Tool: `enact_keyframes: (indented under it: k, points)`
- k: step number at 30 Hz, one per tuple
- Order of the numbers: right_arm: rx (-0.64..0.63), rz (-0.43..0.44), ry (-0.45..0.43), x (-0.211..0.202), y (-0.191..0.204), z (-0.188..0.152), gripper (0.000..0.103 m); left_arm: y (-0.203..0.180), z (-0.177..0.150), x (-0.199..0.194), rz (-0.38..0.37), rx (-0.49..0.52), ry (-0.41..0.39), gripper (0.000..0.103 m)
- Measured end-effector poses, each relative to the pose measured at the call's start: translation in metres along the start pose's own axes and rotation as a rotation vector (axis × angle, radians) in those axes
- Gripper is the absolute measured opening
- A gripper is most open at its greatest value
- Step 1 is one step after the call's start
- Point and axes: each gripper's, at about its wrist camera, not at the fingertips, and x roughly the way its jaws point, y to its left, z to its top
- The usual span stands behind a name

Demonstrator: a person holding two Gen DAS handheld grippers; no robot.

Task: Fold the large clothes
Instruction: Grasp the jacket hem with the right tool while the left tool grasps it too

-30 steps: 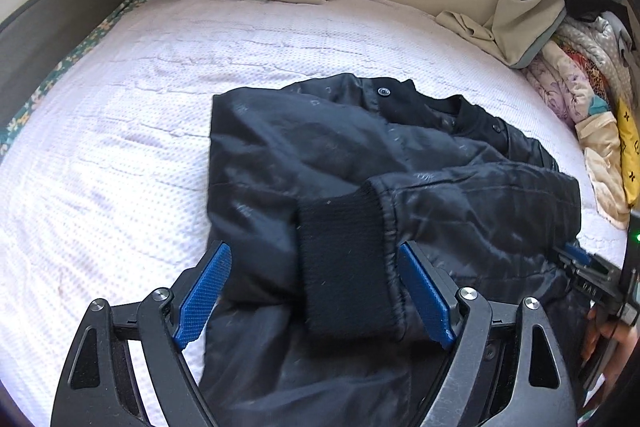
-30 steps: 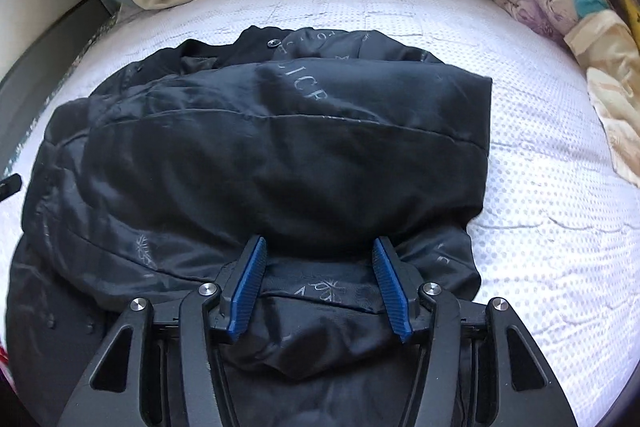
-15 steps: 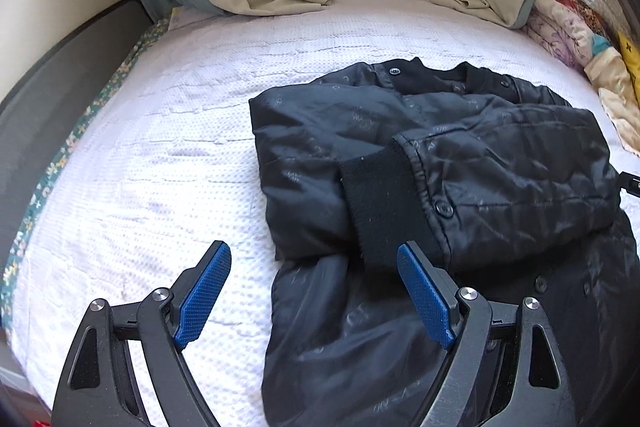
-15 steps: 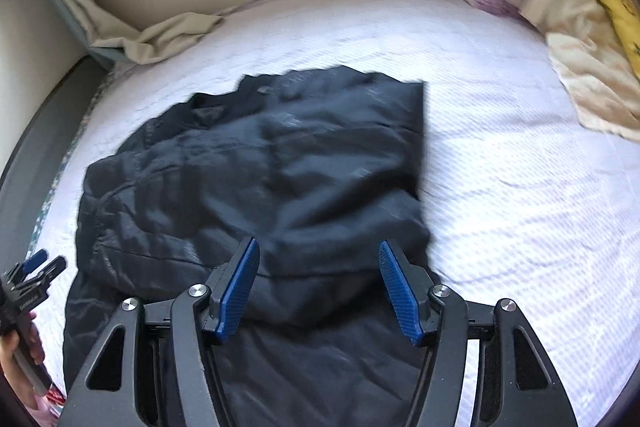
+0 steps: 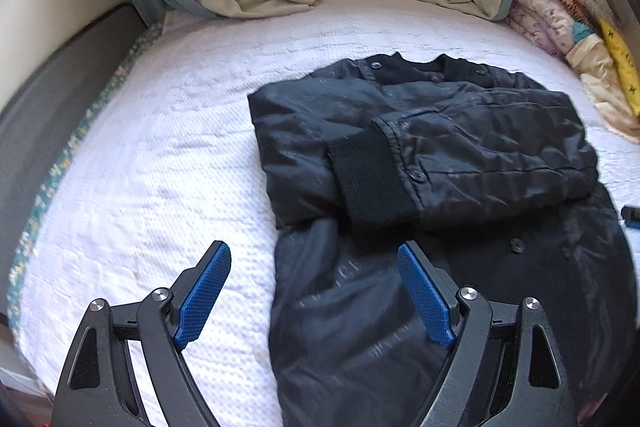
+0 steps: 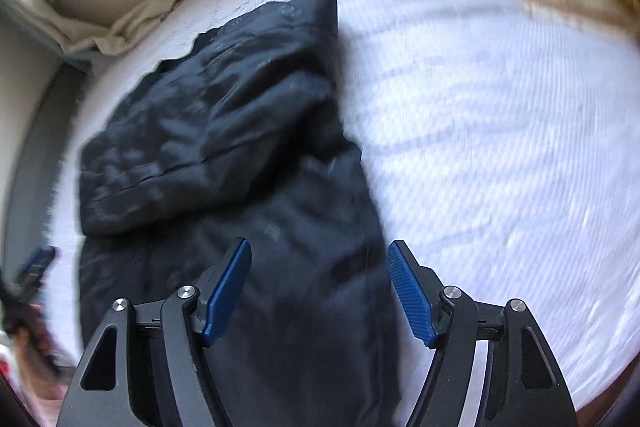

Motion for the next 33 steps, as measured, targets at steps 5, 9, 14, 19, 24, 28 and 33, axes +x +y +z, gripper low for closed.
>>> enact_keyframes:
  k: [5,9,14,19,24,28,33]
  points:
    - [0.085,0.116,0.065,-0.025,-0.025,-0.041,0.071,0.017,-0.022,0.0,-0.137,-0.089,0.093,0.089]
    - [0.081,0.171,0.09,-0.041,-0.05,-0.081,0.071,0.032,-0.042,-0.008,-0.197,-0.128,0.134,0.089]
    - [0.105,0.281,0.096,-0.044,-0.059,-0.103,0.071,0.058,-0.08,-0.01,-0.297,-0.254,0.211,0.087]
    - [0.17,0.28,0.179,-0.021,-0.069,-0.116,0.071,0.071,-0.123,0.004,-0.35,-0.337,0.33,0.08]
    - [0.22,0.341,0.209,-0.015,-0.079,-0.119,0.071,0.073,-0.152,0.013,-0.474,-0.422,0.382,0.08]
    - [0.227,0.371,0.255,-0.006,-0.08,-0.122,0.071,0.068,-0.164,0.012,-0.546,-0.422,0.386,0.08]
    - [0.194,0.394,0.292,-0.003,-0.073,-0.128,0.071,0.057,-0.173,0.015,-0.688,-0.438,0.433,0.079]
